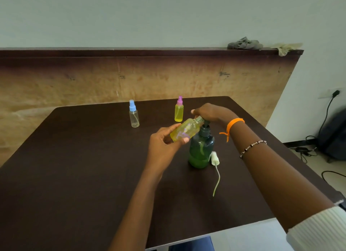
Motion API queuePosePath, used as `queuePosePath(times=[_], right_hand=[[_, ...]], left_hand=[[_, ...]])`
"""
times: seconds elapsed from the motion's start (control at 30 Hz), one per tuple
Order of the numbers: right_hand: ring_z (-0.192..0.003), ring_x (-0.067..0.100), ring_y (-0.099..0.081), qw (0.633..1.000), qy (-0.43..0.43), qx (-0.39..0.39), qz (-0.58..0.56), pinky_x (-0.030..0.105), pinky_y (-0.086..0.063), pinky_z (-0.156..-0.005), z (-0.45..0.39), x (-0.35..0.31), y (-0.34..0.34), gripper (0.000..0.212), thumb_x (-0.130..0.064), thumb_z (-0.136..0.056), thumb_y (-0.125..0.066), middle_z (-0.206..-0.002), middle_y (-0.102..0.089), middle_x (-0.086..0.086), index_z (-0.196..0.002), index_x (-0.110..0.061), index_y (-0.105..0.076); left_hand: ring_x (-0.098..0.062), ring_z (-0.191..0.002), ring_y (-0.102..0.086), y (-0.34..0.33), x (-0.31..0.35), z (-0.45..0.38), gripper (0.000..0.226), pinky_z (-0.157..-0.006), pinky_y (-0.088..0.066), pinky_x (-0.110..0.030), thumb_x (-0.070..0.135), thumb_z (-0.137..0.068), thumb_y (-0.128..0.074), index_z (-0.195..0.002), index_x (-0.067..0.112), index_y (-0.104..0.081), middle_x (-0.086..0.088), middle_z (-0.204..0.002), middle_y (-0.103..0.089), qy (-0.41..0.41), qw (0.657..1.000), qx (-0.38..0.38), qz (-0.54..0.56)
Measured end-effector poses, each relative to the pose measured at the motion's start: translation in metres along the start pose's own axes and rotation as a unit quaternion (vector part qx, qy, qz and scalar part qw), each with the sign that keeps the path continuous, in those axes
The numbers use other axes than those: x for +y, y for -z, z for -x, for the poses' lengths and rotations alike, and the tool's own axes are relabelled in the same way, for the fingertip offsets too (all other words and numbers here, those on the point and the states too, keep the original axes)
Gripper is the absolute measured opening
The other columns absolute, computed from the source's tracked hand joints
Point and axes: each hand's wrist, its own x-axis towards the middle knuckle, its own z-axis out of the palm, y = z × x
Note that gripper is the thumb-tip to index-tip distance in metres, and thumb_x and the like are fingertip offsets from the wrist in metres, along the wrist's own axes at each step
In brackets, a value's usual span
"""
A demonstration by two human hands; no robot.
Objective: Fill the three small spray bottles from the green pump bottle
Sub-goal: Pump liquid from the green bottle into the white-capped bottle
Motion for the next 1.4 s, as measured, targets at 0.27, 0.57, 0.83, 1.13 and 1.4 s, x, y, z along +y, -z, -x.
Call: queuePosePath(times=[0.27,0.57,0.83,1.13,1.4], right_hand=[[-0.079,0.018,-0.064,0.997,-0.020,0.024,-0.076,0.024,-0.047,-0.072,-0.016,0.011,-0.010,0.034,-0.002,-0.098,-0.033,-0.101,-0.062,0.027,-0.121,0.013,-0.054],[-0.080,0.028,-0.053,1.000,-0.002,0.007,0.009,0.030,-0.042,-0.071,-0.014,0.005,-0.002,0.034,-0.016,-0.101,-0.034,-0.099,-0.059,0.018,-0.107,0.006,-0.058],[-0.061,0.014,-0.044,0.999,0.023,0.040,-0.020,0.021,-0.039,-0.055,-0.018,0.020,-0.012,0.037,-0.005,-0.098,-0.034,-0.088,-0.058,0.015,-0.128,0.008,-0.049],[-0.060,0.014,-0.044,0.998,0.031,0.001,0.058,0.020,-0.038,-0.052,-0.019,0.006,0.000,0.026,-0.008,-0.096,-0.038,-0.078,-0.052,0.007,-0.100,-0.001,-0.062],[-0.080,0.023,-0.048,0.997,0.023,-0.002,0.071,0.016,-0.031,-0.052,-0.021,0.016,-0.010,0.031,0.003,-0.093,-0.039,-0.100,-0.062,0.024,-0.112,0.011,-0.062]], left_hand=[[-0.004,-0.090,-0.064,-0.001,-0.008,0.000,0.047,-0.084,-0.053,-0.021,0.006,-0.076,-0.075,-0.118,0.024,-0.063,0.003,-0.097,-0.064,0.016,1.000,0.000,-0.008],[-0.002,-0.085,-0.062,0.003,0.000,-0.001,0.050,-0.077,-0.050,-0.012,0.001,-0.073,-0.076,-0.116,0.024,-0.063,0.003,-0.095,-0.063,-0.003,1.000,0.004,-0.011],[0.001,-0.081,-0.061,0.001,-0.001,-0.001,0.049,-0.072,-0.047,-0.009,0.002,-0.071,-0.078,-0.115,0.019,-0.066,0.003,-0.095,-0.064,-0.001,1.000,0.015,-0.020],[0.007,-0.078,-0.061,0.005,0.007,-0.001,0.048,-0.076,-0.049,-0.011,0.002,-0.071,-0.078,-0.113,0.023,-0.066,0.002,-0.098,-0.065,-0.011,1.000,0.005,-0.021],[0.006,-0.079,-0.060,0.000,0.001,-0.002,0.049,-0.072,-0.046,-0.007,0.001,-0.071,-0.078,-0.113,0.023,-0.066,0.004,-0.096,-0.064,-0.007,0.999,0.012,-0.029]])
